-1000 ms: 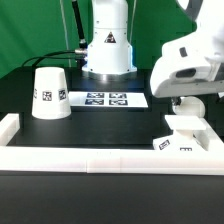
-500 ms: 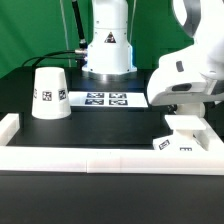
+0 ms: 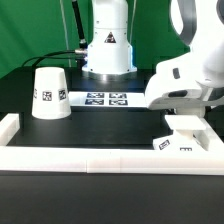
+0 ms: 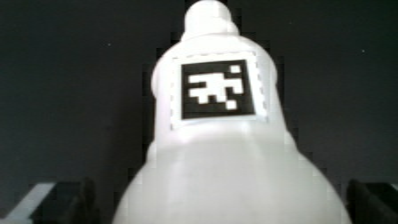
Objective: Assemble lamp
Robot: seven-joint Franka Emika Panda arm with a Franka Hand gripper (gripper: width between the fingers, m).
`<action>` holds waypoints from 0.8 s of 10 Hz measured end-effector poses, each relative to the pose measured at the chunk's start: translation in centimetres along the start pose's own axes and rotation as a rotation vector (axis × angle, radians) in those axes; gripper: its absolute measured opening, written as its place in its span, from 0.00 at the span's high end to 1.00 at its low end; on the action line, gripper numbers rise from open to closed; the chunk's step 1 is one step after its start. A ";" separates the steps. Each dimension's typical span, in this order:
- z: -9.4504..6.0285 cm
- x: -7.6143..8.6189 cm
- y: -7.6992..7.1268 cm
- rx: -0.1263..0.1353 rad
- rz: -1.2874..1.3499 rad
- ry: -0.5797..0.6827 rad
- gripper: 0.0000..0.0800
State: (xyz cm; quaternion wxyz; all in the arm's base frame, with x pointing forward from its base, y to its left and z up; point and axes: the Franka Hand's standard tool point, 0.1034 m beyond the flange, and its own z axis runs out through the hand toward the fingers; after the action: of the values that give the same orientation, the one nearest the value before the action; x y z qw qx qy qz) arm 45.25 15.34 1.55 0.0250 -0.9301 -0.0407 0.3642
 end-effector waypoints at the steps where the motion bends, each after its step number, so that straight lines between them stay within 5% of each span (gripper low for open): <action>1: 0.0 0.0 0.0 0.001 0.003 0.001 0.18; 2: -0.1 0.0 0.0 0.001 0.007 0.002 0.18; 3: -0.1 0.0 0.0 0.001 0.007 0.002 0.28; 8: -0.1 0.0 0.0 0.001 0.004 0.001 0.28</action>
Offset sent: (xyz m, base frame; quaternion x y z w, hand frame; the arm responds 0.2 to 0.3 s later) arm 0.0000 0.0000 0.0000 0.0000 0.0000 0.0000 1.0000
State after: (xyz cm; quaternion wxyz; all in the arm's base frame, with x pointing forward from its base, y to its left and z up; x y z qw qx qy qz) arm 45.37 15.30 1.63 0.0249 -0.9304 -0.0388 0.3637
